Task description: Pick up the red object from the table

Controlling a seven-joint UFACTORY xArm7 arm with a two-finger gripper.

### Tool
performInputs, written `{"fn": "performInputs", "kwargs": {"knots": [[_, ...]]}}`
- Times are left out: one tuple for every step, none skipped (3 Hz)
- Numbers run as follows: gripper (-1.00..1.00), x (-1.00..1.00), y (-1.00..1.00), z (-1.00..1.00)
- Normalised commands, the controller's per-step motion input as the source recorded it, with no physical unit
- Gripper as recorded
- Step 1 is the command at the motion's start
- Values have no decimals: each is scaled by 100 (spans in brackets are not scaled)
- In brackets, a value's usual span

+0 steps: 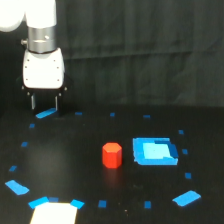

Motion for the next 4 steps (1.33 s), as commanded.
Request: {"fn": "performInputs", "kwargs": {"knots": [[100, 99, -95, -100], [100, 100, -100, -85], [93, 100, -100, -100], [100, 100, -100, -90]]}}
